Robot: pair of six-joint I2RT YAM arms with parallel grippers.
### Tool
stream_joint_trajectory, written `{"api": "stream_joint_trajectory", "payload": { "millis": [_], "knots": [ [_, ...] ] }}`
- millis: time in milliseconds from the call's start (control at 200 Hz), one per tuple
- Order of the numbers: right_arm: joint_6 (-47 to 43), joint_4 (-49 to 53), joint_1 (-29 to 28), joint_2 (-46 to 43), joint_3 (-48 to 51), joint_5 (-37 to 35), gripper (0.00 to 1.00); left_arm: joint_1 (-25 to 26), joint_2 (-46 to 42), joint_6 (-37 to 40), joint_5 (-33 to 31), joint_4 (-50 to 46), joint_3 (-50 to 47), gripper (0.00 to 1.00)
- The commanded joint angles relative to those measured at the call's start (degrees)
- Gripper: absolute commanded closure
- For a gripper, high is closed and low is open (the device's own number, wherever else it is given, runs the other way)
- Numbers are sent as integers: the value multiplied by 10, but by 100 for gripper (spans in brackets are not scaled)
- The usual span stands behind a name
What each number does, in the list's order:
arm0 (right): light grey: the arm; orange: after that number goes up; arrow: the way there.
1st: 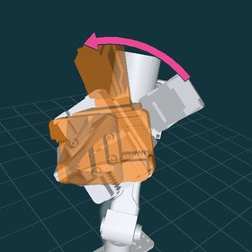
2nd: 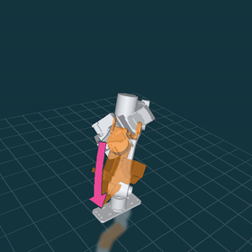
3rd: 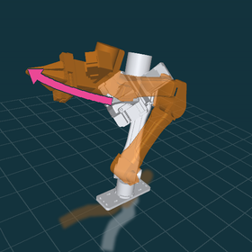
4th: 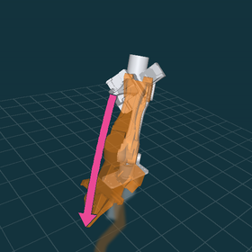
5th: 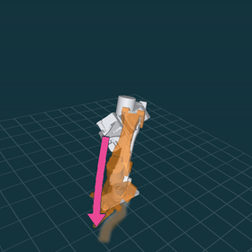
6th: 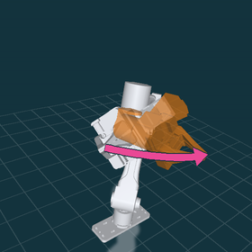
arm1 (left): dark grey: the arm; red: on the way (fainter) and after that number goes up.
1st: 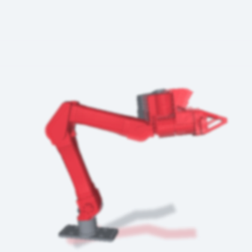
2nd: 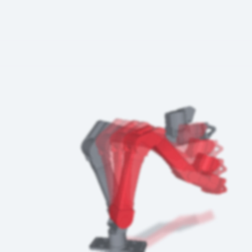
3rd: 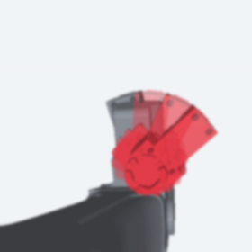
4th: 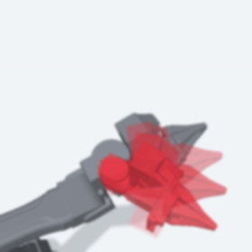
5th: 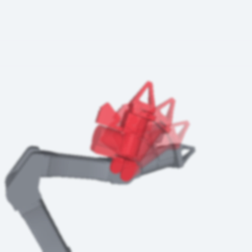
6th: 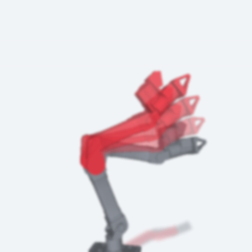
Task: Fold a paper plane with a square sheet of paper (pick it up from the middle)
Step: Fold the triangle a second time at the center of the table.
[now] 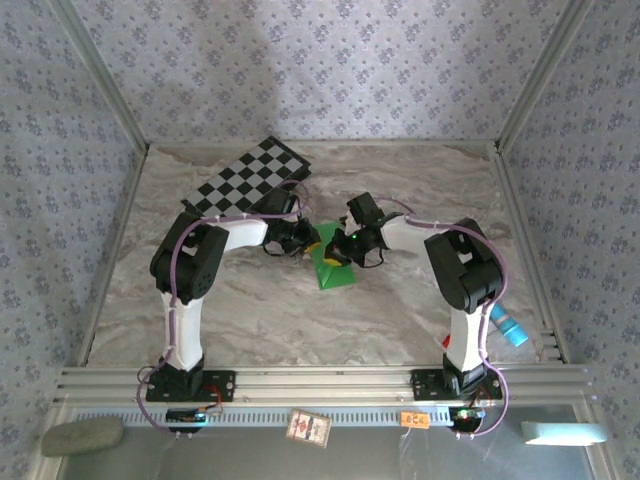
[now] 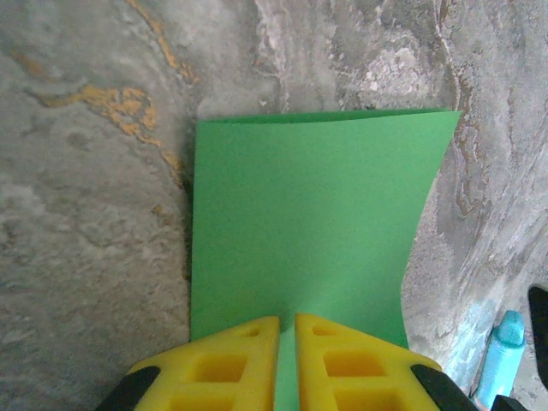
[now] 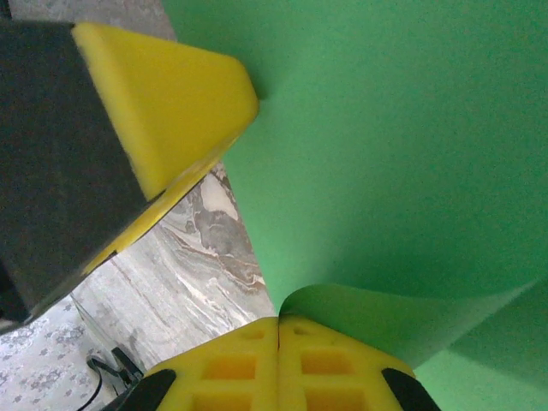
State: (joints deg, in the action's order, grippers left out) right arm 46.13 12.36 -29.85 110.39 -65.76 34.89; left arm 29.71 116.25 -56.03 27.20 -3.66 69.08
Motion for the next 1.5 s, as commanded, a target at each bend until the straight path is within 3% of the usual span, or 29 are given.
{"api": "stream_joint_trajectory", "payload": {
  "millis": [0,1499],
  "knots": [
    [2,9,-4,16,-20,-12,99,-1,21,8,-11,-29,-7,86],
    [-17,33,-11,34,-40,-24,98,1,24,3,-8,-24,-9,86]
  ]
}}
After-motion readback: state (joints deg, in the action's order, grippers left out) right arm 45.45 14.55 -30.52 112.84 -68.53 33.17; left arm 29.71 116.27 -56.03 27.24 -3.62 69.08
